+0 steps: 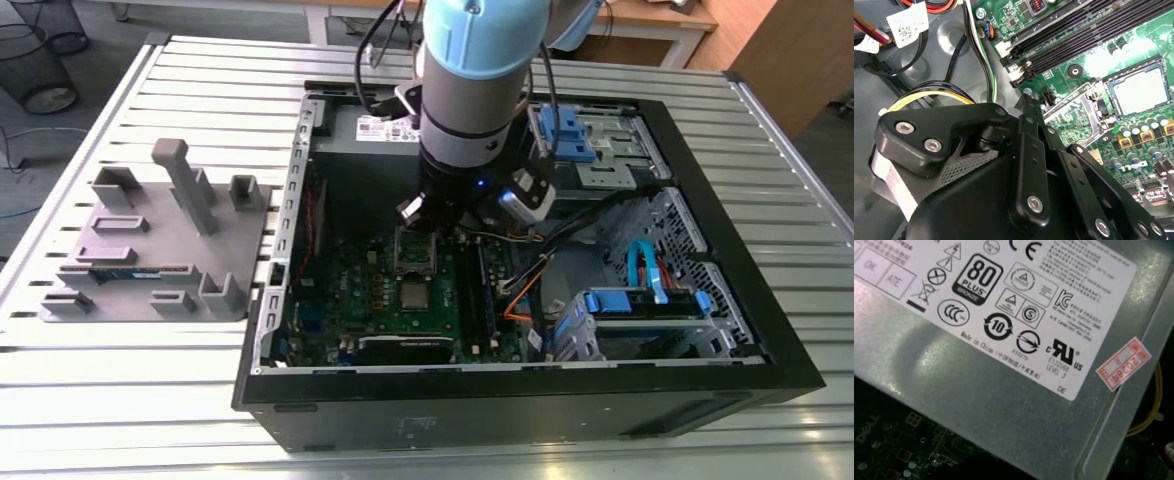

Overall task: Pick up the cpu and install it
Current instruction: 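Close the cpu cover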

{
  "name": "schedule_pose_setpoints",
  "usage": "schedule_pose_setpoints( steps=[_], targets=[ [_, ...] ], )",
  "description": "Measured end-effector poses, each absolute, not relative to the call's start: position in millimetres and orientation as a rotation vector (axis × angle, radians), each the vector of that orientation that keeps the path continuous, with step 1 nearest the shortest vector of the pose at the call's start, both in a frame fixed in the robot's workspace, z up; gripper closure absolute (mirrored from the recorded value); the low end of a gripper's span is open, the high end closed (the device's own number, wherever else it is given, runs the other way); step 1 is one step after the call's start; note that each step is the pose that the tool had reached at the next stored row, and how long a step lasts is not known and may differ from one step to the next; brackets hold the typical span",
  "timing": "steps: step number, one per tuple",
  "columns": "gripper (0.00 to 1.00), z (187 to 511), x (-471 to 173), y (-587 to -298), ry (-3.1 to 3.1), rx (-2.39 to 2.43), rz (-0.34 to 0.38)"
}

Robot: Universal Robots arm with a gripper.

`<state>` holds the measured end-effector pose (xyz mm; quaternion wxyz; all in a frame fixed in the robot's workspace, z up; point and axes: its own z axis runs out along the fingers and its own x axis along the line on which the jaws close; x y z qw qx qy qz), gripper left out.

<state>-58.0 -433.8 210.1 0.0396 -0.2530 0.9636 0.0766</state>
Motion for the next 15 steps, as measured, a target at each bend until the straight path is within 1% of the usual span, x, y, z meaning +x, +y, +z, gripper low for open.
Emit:
schedule_pose_setpoints(
  steps=[8, 15],
  targets=[
    [0.89, 212.1, -58.2, -433.9, 2.952, -0.812, 0.208],
    [0.89, 215.9, -58.2, -433.8, 2.951, -0.822, 0.205]
  ],
)
